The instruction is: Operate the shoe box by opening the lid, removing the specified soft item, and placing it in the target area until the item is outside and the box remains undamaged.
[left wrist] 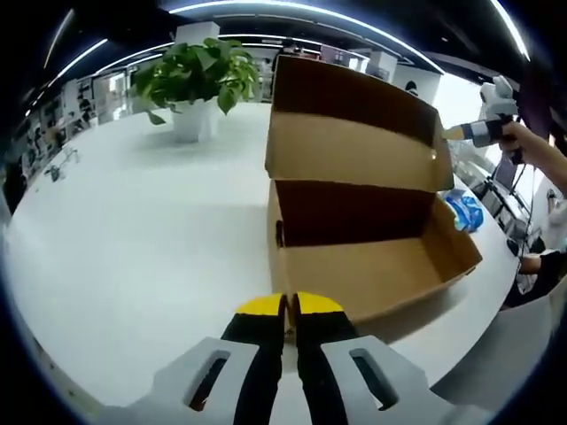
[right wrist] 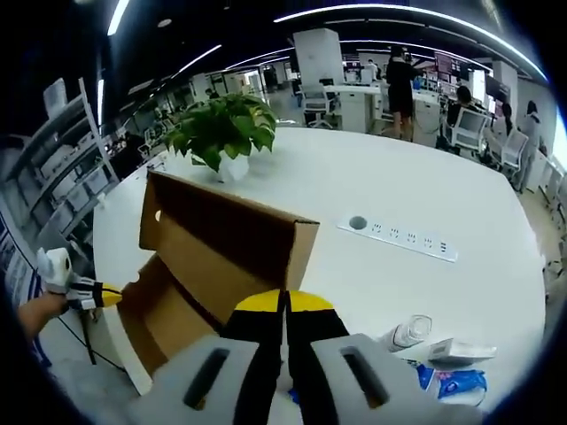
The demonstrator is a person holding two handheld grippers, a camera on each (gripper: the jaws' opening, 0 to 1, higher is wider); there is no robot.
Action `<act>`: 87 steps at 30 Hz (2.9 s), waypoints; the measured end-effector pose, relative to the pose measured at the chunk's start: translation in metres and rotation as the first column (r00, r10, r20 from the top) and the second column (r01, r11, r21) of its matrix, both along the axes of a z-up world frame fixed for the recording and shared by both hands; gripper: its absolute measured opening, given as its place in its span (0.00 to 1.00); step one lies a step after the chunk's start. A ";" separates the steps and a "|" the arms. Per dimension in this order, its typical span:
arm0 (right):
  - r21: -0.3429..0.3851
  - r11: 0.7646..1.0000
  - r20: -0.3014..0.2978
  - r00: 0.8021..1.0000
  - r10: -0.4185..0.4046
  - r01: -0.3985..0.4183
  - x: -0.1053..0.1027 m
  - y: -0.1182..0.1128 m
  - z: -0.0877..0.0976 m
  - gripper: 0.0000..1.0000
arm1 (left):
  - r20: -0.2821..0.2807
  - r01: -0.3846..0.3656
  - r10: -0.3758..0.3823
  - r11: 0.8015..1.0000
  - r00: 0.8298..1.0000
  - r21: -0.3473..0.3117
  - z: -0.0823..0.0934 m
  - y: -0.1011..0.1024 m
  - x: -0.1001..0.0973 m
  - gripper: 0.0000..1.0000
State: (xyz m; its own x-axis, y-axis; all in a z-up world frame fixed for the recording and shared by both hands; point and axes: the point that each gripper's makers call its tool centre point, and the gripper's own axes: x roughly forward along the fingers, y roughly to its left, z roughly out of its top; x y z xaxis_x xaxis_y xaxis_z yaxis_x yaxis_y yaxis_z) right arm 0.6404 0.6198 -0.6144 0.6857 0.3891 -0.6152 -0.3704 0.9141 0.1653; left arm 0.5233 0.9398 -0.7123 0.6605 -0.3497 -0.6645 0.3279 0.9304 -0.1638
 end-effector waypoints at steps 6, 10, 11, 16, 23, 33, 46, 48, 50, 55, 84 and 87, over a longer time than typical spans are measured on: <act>0.002 1.000 0.038 0.999 0.000 -0.001 -0.009 0.002 0.004 0.00 | 0.001 0.000 0.000 1.000 1.000 0.000 0.000 0.000 0.000 0.00; -0.012 1.000 0.066 0.998 0.009 -0.008 -0.016 0.003 0.007 0.00 | 0.005 -0.001 0.001 1.000 1.000 0.002 0.001 0.000 -0.001 0.00; -0.017 1.000 0.072 0.997 0.012 -0.010 -0.018 0.003 0.007 0.00 | 0.006 -0.001 0.001 1.000 1.000 0.002 0.001 0.000 -0.001 0.00; -0.019 1.000 0.087 0.996 0.017 -0.016 -0.025 0.005 0.009 0.00 | 0.007 0.005 -0.005 1.000 1.000 0.005 0.001 0.000 -0.002 0.00; -0.038 0.999 0.120 0.992 0.024 -0.020 -0.036 0.007 0.010 0.00 | 0.009 0.009 -0.009 1.000 1.000 0.002 0.001 0.000 -0.002 0.01; 0.013 1.000 0.135 0.991 -0.010 0.009 -0.049 0.009 0.011 0.00 | 0.018 0.027 -0.027 0.999 0.999 0.019 0.001 0.000 -0.002 0.01; 0.029 0.999 0.167 0.986 -0.031 0.027 -0.068 0.013 0.009 0.00 | 0.020 0.013 -0.013 1.000 1.000 0.002 0.003 0.000 -0.001 0.02; 0.033 0.999 0.170 0.985 -0.035 0.030 -0.071 0.014 0.009 0.00 | 0.032 0.010 -0.010 1.000 0.999 0.005 0.005 0.001 0.001 0.02; 0.036 0.999 0.171 0.985 -0.037 0.031 -0.074 0.015 0.008 0.00 | 0.045 0.002 -0.003 1.000 0.999 0.005 0.009 0.002 0.002 0.04; 0.036 0.999 0.178 0.983 -0.035 0.029 -0.078 0.015 0.007 0.00 | 0.087 -0.009 0.009 1.000 0.996 -0.002 0.024 0.004 0.009 0.05; 0.023 1.000 0.196 0.981 -0.006 0.002 -0.109 0.021 -0.009 0.02 | 0.326 0.060 -0.075 0.997 0.942 0.056 0.117 -0.006 0.040 0.09; 0.023 1.000 0.194 0.981 -0.003 -0.001 -0.112 0.022 -0.010 0.02 | 0.342 0.076 -0.095 0.995 0.935 0.066 0.121 -0.008 0.039 0.09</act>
